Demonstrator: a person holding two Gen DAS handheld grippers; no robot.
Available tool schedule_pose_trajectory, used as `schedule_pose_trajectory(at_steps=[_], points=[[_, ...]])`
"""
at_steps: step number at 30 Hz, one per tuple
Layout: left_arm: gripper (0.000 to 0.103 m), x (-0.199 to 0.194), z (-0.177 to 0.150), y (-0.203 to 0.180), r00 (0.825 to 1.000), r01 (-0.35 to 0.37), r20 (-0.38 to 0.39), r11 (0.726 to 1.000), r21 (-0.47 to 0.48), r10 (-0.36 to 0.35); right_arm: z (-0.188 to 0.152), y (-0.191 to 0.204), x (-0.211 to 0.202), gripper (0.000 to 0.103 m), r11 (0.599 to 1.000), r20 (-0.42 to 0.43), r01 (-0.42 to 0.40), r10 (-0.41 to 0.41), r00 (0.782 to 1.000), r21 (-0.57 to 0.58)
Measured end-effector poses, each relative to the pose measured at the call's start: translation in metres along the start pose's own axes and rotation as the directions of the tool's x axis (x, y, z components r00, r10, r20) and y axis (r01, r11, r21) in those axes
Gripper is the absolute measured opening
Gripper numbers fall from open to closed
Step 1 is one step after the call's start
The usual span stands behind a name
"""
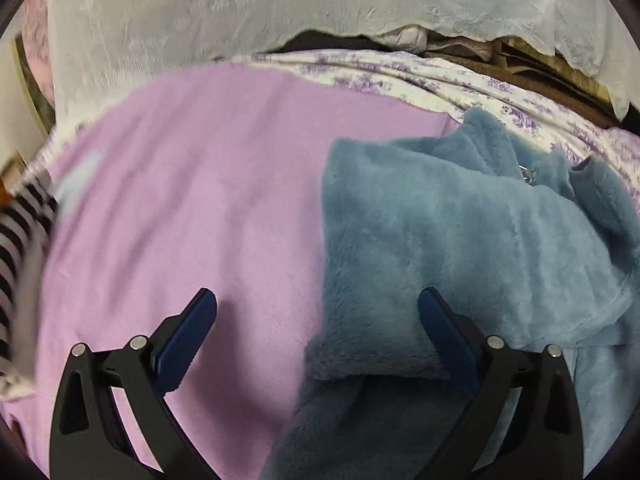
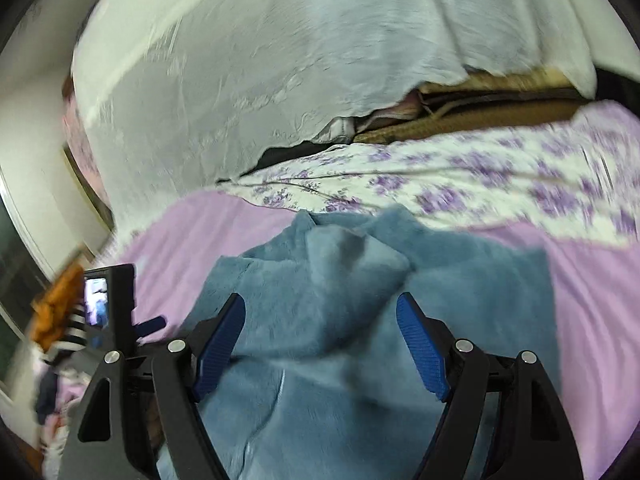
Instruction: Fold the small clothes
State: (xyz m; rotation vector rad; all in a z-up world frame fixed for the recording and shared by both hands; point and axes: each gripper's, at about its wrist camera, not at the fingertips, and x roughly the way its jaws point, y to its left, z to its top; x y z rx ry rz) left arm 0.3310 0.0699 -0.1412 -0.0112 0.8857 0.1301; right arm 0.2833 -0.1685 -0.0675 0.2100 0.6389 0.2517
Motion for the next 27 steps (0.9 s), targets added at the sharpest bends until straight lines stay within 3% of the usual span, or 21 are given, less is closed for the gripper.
schedule_pose_trajectory(at_steps=[4, 5, 6, 8, 12, 16, 18, 24, 27], points=[[0.098, -0.004, -0.003, 0.006, 0.999, 0.038, 0.013, 0.999, -0.022, -0.038, 0.010, 0.021, 0.048, 0.078, 0.988, -0.059, 0.123, -0.129, 0.990, -0.089], [0.098, -0.005, -0.003, 0.006, 0.999, 0.041, 0.013, 0.999, -0.018, -0.040, 0.008, 0.021, 0.056, 0.073, 0.984, -0.069, 0.149, -0.156, 0.985, -0.102], [0.098, -0.004, -0.003, 0.006, 0.999, 0.041, 0.014, 0.999, -0.017, -0.041, 0.006, 0.021, 0.059, 0.048, 0.981, -0.068, 0.164, -0.172, 0.983, -0.108], [0.098, -0.003, -0.004, 0.006, 0.999, 0.043, 0.010, 0.999, -0.016, -0.042, 0.006, 0.005, 0.051, 0.009, 0.986, -0.037, 0.162, -0.164, 0.986, -0.048], [0.098, -0.003, -0.004, 0.007, 0.998, 0.057, -0.002, 0.998, -0.030, -0.057, -0.004, -0.046, 0.004, 0.009, 0.979, 0.051, 0.095, -0.106, 0.993, 0.179], [0.099, 0.000, -0.005, 0.003, 0.998, 0.053, -0.015, 0.999, -0.015, -0.053, -0.037, -0.096, 0.005, 0.012, 0.940, -0.055, 0.072, -0.057, 0.997, 0.333], [0.099, 0.000, -0.007, 0.002, 0.999, 0.051, -0.018, 0.999, -0.011, -0.051, -0.044, -0.110, 0.007, 0.009, 0.915, -0.055, 0.026, -0.004, 0.998, 0.402], [0.098, -0.015, -0.009, 0.008, 0.997, 0.066, 0.043, 0.997, -0.028, -0.065, -0.037, -0.102, -0.026, 0.008, 0.925, 0.093, -0.062, 0.028, 0.995, 0.374], [0.099, -0.011, -0.011, -0.001, 0.999, 0.051, 0.017, 0.999, 0.013, -0.051, -0.040, -0.105, -0.024, 0.007, 0.932, 0.038, -0.009, -0.005, 0.999, 0.363]])
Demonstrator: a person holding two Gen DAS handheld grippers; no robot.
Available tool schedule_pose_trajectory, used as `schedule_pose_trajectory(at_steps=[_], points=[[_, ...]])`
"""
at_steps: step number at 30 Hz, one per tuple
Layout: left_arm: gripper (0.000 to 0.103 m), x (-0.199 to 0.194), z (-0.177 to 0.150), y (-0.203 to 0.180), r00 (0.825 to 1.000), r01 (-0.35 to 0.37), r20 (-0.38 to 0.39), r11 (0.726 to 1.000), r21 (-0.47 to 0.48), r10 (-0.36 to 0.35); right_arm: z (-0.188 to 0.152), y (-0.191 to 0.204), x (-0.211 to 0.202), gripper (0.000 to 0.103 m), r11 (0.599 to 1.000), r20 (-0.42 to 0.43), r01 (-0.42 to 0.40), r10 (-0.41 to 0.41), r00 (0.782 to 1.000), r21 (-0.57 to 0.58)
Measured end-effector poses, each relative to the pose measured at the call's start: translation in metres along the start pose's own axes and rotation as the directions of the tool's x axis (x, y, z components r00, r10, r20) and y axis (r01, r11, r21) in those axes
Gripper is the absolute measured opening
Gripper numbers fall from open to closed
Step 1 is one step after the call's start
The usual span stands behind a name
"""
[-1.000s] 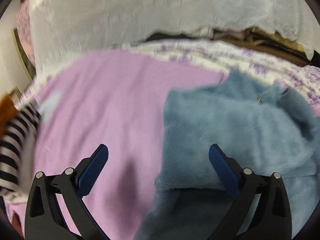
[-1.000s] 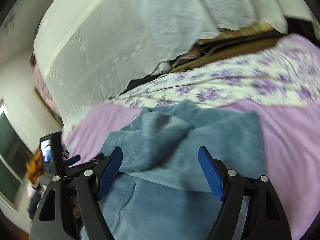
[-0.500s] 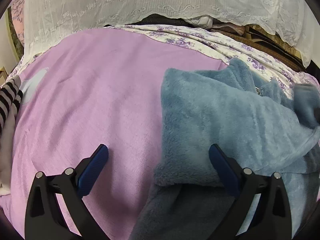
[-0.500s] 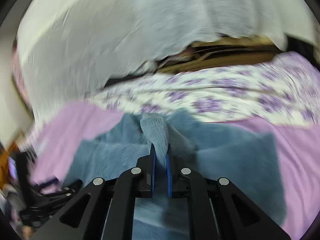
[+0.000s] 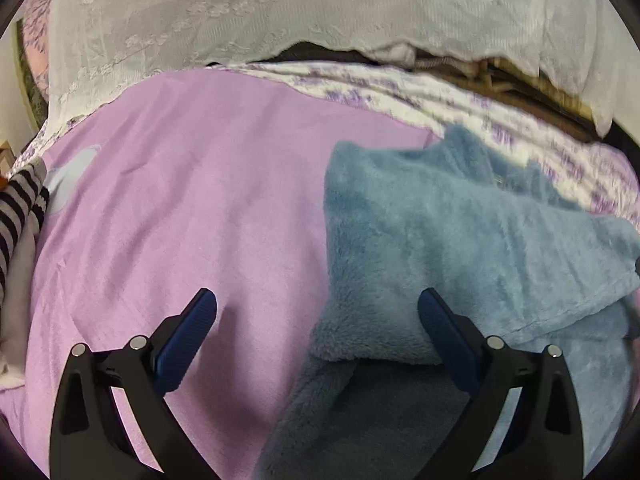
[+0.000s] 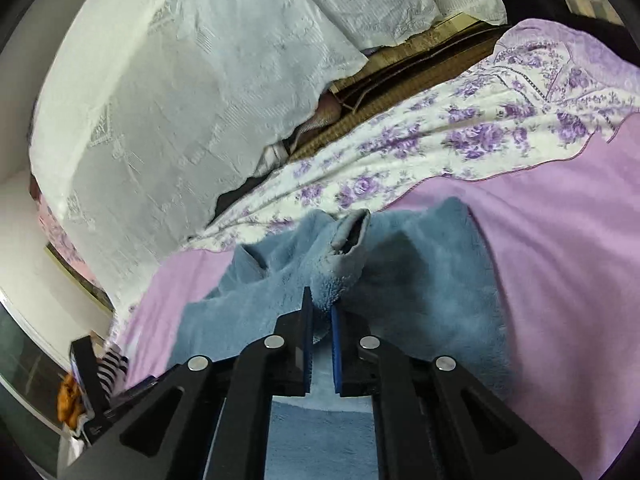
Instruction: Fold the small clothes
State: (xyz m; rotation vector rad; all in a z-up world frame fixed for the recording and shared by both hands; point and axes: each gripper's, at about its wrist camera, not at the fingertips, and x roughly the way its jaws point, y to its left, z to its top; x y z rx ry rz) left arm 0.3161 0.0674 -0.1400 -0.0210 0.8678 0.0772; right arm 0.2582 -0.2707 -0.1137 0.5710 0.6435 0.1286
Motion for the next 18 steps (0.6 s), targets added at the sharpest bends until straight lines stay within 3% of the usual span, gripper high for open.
schedule_pose_trajectory(at_steps=[3, 5, 8, 10, 13, 18], points=[[0.099, 0.013, -0.002, -0.008, 0.998, -0.010, -0.058, 0.999, 0.037, 0.012, -0.008, -0.020, 0.019, 0.006, 0.997, -0.097, 0.028, -0.021, 0.995, 0.073], [0.099, 0.010, -0.002, -0.003, 0.999, 0.002, -0.051, 1.000, 0.016, -0.002, -0.004, -0.020, 0.009, 0.008, 0.996, -0.077, 0.020, -0.013, 0.997, 0.086], [0.099, 0.000, 0.001, 0.002, 1.000, 0.004, -0.026, 1.000, -0.003, -0.004, -0.003, -0.016, -0.014, 0.021, 0.994, 0.010, 0.070, -0.071, 0.997, 0.079], [0.099, -0.014, 0.005, 0.002, 1.000, -0.011, 0.027, 1.000, 0.003, 0.011, 0.001, -0.009, -0.025, 0.021, 0.997, 0.045, 0.052, -0.054, 0.998, 0.053], [0.099, -0.035, 0.015, -0.006, 0.994, 0.012, 0.110, 0.999, 0.030, -0.015, 0.010, 0.015, -0.019, 0.021, 0.999, 0.024, 0.010, -0.009, 1.000, -0.040], [0.099, -0.025, 0.038, -0.037, 0.995, 0.016, 0.092, 0.993, 0.119, -0.027, 0.021, 0.048, 0.025, 0.025, 0.986, -0.050, 0.016, -0.024, 0.998, -0.165]])
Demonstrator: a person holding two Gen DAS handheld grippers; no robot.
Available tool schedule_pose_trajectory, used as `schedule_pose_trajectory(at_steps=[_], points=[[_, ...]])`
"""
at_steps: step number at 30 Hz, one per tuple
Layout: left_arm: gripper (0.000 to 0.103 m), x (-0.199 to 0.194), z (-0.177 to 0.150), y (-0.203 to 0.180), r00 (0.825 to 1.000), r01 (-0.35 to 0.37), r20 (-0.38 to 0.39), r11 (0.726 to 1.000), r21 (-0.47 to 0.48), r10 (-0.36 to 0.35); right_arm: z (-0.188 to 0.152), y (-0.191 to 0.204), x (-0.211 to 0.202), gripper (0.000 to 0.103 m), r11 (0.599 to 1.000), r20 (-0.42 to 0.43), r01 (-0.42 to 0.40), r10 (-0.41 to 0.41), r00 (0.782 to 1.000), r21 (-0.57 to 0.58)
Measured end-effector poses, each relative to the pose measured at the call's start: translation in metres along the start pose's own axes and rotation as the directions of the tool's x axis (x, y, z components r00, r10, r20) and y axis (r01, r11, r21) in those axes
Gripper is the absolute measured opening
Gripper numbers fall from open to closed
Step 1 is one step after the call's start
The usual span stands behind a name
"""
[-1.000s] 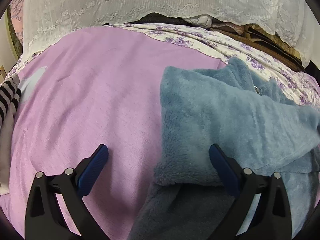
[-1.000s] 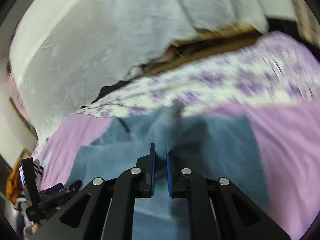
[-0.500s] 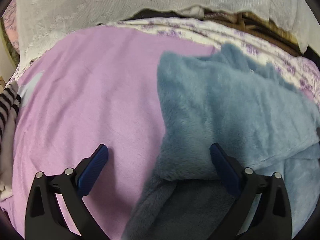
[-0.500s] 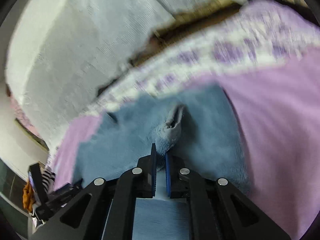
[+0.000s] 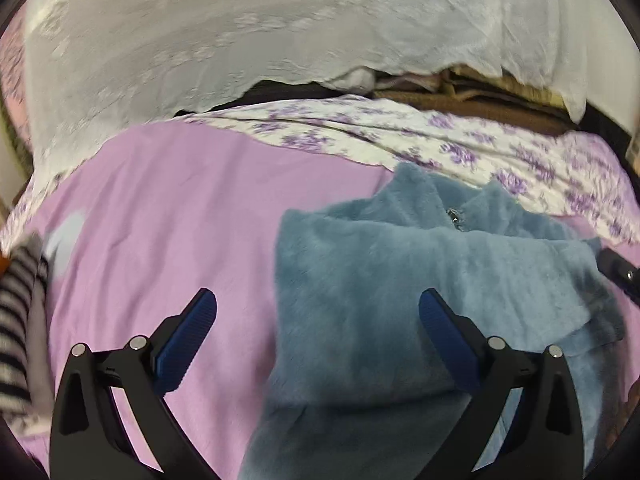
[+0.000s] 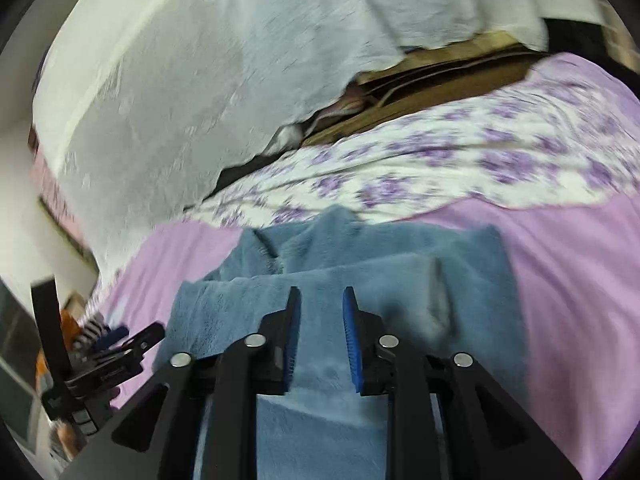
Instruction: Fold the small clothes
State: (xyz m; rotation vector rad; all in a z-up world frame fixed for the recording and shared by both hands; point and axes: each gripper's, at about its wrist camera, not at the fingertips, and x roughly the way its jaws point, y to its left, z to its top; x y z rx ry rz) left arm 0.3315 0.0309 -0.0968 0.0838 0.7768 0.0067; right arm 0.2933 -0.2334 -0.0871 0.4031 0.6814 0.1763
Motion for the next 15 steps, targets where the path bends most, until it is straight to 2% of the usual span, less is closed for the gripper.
schedule_pose_trajectory(at_steps=[2, 4, 6, 8, 11, 15], points=[[0.099, 0.020, 0.004, -0.007, 0.999, -0.029, -0.023, 0.999, 0.018, 0.029, 0.002, 0.001, 0.018, 0.030, 1.000, -0.027, 0.015, -0.016, 1.000, -0.004], [0.099, 0.046, -0.002, -0.007, 0.995, -0.020, -0.097, 1.000, 0.006, 0.021, -0.003, -0.009, 0.038, 0.031, 0.999, -0.067, 0.049, -0.048, 0.997, 0.016], [0.099, 0.071, -0.011, 0.003, 0.984, 0.040, -0.169, 0.997, -0.063, -0.050, -0.011, -0.021, 0.052, 0.029, 0.998, -0.112, 0.022, -0.016, 0.994, 0.058], [0.099, 0.072, -0.008, 0.020, 0.975, 0.106, -0.179, 0.982, -0.154, -0.134, -0.010, -0.026, 0.050, 0.029, 0.996, -0.104, 0.000, 0.009, 0.995, 0.089], [0.099, 0.066, -0.010, 0.028, 0.978, 0.115, -0.151, 0.975, -0.190, -0.145, -0.013, -0.016, 0.040, 0.031, 0.999, -0.064, 0.021, -0.018, 0.998, 0.048], [0.098, 0.026, -0.014, 0.023, 0.990, 0.134, -0.024, 0.981, -0.141, -0.139, -0.022, 0.023, 0.014, 0.042, 0.991, -0.007, 0.038, -0.039, 0.999, -0.130]])
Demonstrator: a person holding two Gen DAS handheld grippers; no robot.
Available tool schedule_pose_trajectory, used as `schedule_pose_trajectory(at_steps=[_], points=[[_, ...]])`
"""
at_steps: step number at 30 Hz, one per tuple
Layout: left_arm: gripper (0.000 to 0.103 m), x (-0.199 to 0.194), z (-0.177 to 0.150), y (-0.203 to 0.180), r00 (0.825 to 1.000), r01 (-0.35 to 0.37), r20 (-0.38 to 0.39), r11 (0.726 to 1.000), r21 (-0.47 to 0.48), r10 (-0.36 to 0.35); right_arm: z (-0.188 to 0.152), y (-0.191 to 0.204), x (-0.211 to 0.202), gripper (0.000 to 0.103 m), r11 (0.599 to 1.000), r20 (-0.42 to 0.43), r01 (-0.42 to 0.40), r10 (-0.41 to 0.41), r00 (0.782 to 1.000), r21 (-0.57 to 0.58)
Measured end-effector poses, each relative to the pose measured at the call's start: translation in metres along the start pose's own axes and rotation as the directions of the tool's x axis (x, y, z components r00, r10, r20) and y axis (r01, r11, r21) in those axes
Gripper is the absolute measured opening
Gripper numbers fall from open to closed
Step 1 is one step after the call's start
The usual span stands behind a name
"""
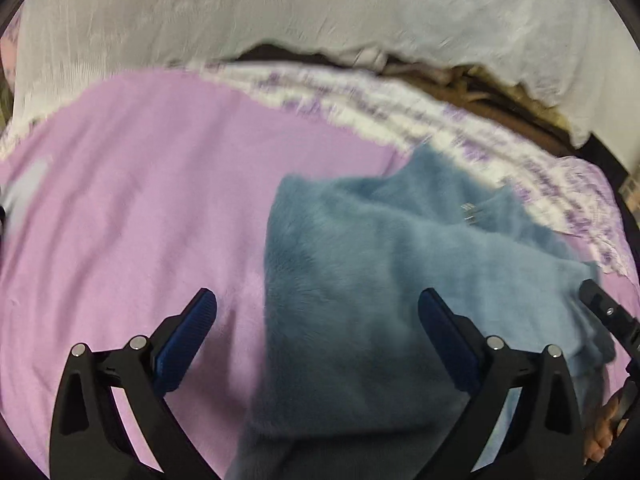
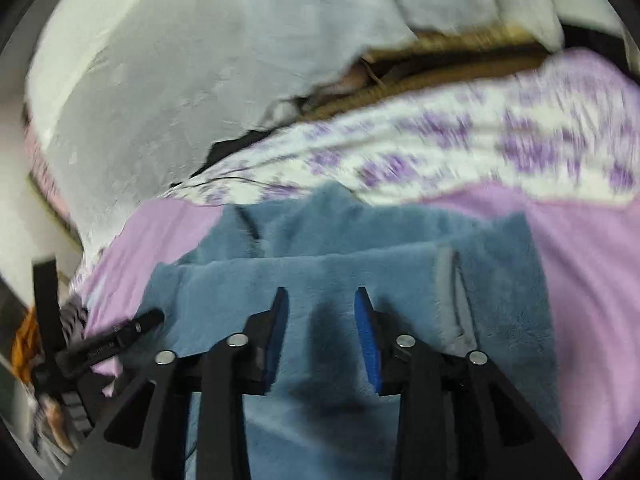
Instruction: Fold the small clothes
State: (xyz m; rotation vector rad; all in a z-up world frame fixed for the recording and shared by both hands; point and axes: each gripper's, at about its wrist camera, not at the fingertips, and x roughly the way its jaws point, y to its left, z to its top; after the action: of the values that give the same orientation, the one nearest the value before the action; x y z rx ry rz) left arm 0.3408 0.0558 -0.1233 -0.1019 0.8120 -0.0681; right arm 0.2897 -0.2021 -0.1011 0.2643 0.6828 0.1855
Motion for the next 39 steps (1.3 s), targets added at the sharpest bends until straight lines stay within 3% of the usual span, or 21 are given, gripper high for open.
schedule_pose_trajectory(at_steps=[3, 6, 15, 19, 21, 23, 28, 33, 39], points=[[0.098, -0.002, -0.009, -0.019, 1.000, 0.001, -0.014, 0.997, 0.080, 0.000, -0.014, 0.017, 0.004, 0.046, 0.995, -0.057, 0.026, -0.032, 0.998, -0.099], [0.099, 0.021, -0.020, -0.039, 0.993, -0.064, -0.086, 0.982, 0.179, 0.081, -0.022, 0.011, 0.016, 0.047, 0.996, -0.127, 0.020, -0.031, 0.991, -0.089], [0.099, -0.008, 0.000, -0.039, 0.998, -0.069, 0.021, 0.987, 0.147, 0.067, 0.004, 0.024, 0.008, 0.048, 0.996, -0.071, -0.002, -0.005, 0.997, -0.093], [0.099, 0.008, 0.014, -0.054, 0.995, -0.103, 0.002, 0.977, 0.185, 0.104, 0.019, 0.028, 0.039, 0.048, 0.997, -0.111, 0.006, -0.015, 0.994, -0.078], [0.099, 0.029, 0.010, -0.055, 0.991, -0.116, -0.044, 0.973, 0.202, 0.127, 0.016, 0.025, 0.054, 0.048, 0.997, -0.132, 0.031, -0.041, 0.990, -0.075], [0.099, 0.042, 0.001, -0.049, 0.991, -0.086, -0.083, 0.978, 0.189, 0.103, 0.009, 0.017, 0.069, 0.049, 0.998, -0.167, 0.019, -0.028, 0.985, -0.061], [0.099, 0.039, 0.001, -0.045, 0.994, -0.068, -0.074, 0.983, 0.170, 0.082, 0.006, 0.021, 0.066, 0.052, 0.997, -0.144, 0.018, -0.030, 0.989, -0.079], [0.099, 0.024, -0.005, -0.038, 0.998, -0.041, -0.044, 0.987, 0.152, 0.048, 0.006, 0.012, 0.042, 0.055, 1.000, -0.067, -0.011, 0.010, 0.998, -0.027], [0.099, 0.007, -0.017, -0.028, 0.998, -0.026, -0.053, 0.991, 0.134, 0.033, -0.010, 0.007, 0.018, 0.059, 0.998, -0.095, 0.033, -0.037, 0.995, -0.050]])
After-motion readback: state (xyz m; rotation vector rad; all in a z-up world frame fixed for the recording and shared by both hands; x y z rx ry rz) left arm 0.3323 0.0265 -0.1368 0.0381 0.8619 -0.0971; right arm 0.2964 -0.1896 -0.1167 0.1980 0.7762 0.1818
